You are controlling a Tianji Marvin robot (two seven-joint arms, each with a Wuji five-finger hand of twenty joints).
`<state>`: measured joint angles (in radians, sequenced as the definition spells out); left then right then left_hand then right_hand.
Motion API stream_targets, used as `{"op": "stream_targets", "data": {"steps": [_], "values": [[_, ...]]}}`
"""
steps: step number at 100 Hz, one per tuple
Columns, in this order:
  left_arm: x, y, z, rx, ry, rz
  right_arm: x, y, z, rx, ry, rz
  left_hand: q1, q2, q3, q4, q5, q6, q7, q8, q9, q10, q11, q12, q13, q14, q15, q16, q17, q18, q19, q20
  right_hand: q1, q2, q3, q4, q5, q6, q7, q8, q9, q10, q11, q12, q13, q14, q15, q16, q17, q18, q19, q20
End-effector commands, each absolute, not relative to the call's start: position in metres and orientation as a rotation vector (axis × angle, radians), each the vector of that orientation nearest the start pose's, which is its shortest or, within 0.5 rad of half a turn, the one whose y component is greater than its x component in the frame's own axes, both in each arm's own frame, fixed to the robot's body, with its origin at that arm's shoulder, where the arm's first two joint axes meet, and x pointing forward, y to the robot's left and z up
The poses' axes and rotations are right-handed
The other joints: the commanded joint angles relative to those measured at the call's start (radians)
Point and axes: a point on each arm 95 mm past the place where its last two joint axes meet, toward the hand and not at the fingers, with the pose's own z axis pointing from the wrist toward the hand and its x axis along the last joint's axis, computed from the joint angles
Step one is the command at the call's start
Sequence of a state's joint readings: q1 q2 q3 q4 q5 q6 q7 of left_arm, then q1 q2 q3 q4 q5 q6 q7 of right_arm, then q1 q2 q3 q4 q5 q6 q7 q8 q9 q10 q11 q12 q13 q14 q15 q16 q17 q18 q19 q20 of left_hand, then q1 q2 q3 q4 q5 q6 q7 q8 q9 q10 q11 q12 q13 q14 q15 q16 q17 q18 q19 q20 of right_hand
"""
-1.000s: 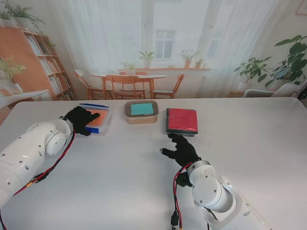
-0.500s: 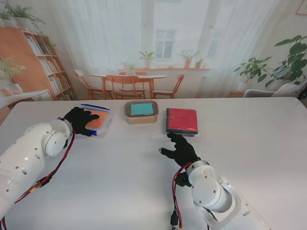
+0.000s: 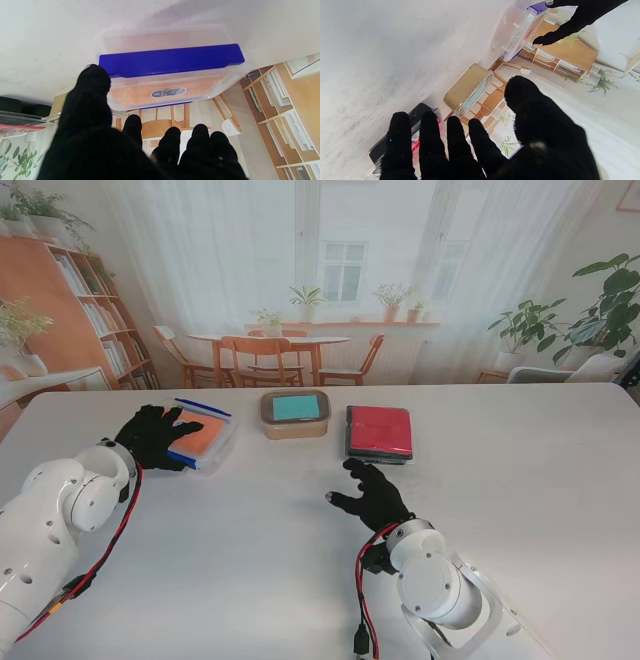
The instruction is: Pair container bodies with their lids
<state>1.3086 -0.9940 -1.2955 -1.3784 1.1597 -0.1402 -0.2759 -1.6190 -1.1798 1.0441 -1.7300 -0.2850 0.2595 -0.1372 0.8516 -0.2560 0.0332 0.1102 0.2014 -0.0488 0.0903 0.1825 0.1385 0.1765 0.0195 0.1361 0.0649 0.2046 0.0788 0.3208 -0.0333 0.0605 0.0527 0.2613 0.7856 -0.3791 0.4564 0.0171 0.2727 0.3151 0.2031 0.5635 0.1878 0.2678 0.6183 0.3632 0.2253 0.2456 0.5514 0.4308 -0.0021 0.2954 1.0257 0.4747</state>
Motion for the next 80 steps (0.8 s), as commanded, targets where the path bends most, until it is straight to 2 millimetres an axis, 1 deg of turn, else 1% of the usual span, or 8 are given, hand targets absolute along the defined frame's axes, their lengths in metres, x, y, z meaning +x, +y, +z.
{"op": "stream_targets", "data": {"steps": [1, 24, 41, 52, 57, 60, 68, 80], "values": [[0.476, 0.102, -0.289, -1.121, 1.716, -1.057, 0.356, 0.086, -0.333, -2.344, -1.191, -2.081, -0.025, 0.016, -0.021, -0.015, -0.026, -0.006, -0.019, -0.018, -0.042, 0.012, -0.022, 0.003, -0.052, 0.027, -0.038, 0.009, -0.008, 0.002, -0.035, -0.012, 0.012, 0.014, -0.018, 0.032, 0.022, -0.007, -0.013, -0.002, -0.025, -0.015, 0.002, -0.011, -0.034, -0.014, -0.008, -0.007, -0.010, -0.018, 0.015, -0.008], [0.445, 0.090, -0.280, -1.165, 1.620, -1.259, 0.355, 0.083, -0.330, -2.316, -1.169, -2.123, -0.027, 0.029, -0.026, -0.017, 0.041, 0.040, 0.015, -0.003, 0.005, -0.004, 0.049, 0.051, -0.030, -0.011, -0.007, 0.033, -0.008, -0.011, -0.004, 0.015, 0.007, 0.002, -0.020, 0.030, 0.048, -0.022, -0.005, 0.000, -0.009, -0.037, 0.021, -0.002, -0.005, -0.024, 0.000, -0.005, -0.004, -0.036, 0.014, -0.009], [0.403, 0.078, -0.281, -1.249, 1.553, -1.459, 0.355, 0.080, -0.329, -2.297, -1.120, -2.141, -0.010, 0.065, -0.027, -0.020, 0.152, 0.140, 0.041, 0.012, 0.062, 0.018, 0.193, 0.065, 0.033, 0.006, 0.159, 0.044, -0.044, 0.007, 0.164, 0.339, 0.011, -0.014, -0.016, 0.016, 0.140, -0.048, 0.024, -0.016, 0.093, -0.055, -0.018, -0.009, 0.036, -0.041, -0.019, -0.013, 0.002, -0.054, 0.000, -0.013], [0.370, 0.068, -0.288, -1.351, 1.490, -1.590, 0.355, 0.082, -0.331, -2.272, -1.114, -2.151, 0.009, 0.123, -0.034, -0.031, 0.229, 0.215, 0.037, 0.010, 0.128, 0.027, 0.205, 0.073, 0.074, 0.015, 0.215, 0.033, -0.026, 0.022, 0.265, 0.394, 0.005, -0.009, -0.018, 0.009, 0.198, -0.062, 0.033, -0.039, 0.163, -0.062, -0.050, -0.009, 0.060, -0.047, -0.030, -0.014, 0.007, -0.054, -0.002, -0.012], [0.356, 0.063, -0.292, -1.401, 1.451, -1.643, 0.355, 0.083, -0.332, -2.264, -1.113, -2.156, 0.015, 0.143, -0.034, -0.033, 0.260, 0.242, 0.037, 0.010, 0.159, 0.032, 0.210, 0.076, 0.095, 0.025, 0.232, 0.030, -0.016, 0.030, 0.323, 0.388, 0.002, -0.007, -0.018, 0.004, 0.239, -0.068, 0.029, -0.061, 0.209, -0.066, -0.089, -0.021, 0.074, -0.053, -0.045, -0.021, 0.017, -0.061, -0.006, -0.014], [0.348, 0.061, -0.295, -1.436, 1.425, -1.675, 0.355, 0.083, -0.334, -2.256, -1.115, -2.159, 0.020, 0.155, -0.035, -0.036, 0.270, 0.252, 0.028, 0.009, 0.166, 0.033, 0.209, 0.079, 0.096, 0.025, 0.239, 0.020, -0.020, 0.029, 0.374, 0.306, 0.001, -0.006, -0.018, 0.001, 0.253, -0.072, 0.023, -0.078, 0.225, -0.071, -0.107, -0.022, 0.083, -0.059, -0.062, -0.031, 0.022, -0.067, -0.014, -0.018], [0.329, 0.054, -0.300, -1.533, 1.343, -1.755, 0.355, 0.084, -0.338, -2.238, -1.120, -2.163, 0.035, 0.173, -0.030, -0.036, 0.289, 0.277, 0.026, 0.008, 0.183, 0.044, 0.210, 0.078, 0.107, 0.031, 0.246, 0.020, -0.007, 0.030, 0.393, 0.286, -0.005, 0.010, -0.024, -0.009, 0.279, -0.079, 0.011, -0.113, 0.265, -0.078, -0.157, -0.039, 0.095, -0.075, -0.099, -0.055, 0.029, -0.090, -0.051, -0.044], [0.309, 0.045, -0.308, -1.686, 1.228, -1.853, 0.352, 0.089, -0.342, -2.230, -1.079, -2.149, 0.057, 0.197, -0.037, -0.040, 0.297, 0.297, -0.002, -0.004, 0.177, 0.048, 0.194, 0.070, 0.087, 0.022, 0.237, 0.000, -0.011, 0.010, 0.397, 0.154, -0.002, 0.016, -0.033, -0.016, 0.291, -0.076, -0.003, -0.155, 0.293, -0.080, -0.221, -0.083, 0.093, -0.093, -0.149, -0.096, 0.006, -0.124, -0.125, -0.116]]}}
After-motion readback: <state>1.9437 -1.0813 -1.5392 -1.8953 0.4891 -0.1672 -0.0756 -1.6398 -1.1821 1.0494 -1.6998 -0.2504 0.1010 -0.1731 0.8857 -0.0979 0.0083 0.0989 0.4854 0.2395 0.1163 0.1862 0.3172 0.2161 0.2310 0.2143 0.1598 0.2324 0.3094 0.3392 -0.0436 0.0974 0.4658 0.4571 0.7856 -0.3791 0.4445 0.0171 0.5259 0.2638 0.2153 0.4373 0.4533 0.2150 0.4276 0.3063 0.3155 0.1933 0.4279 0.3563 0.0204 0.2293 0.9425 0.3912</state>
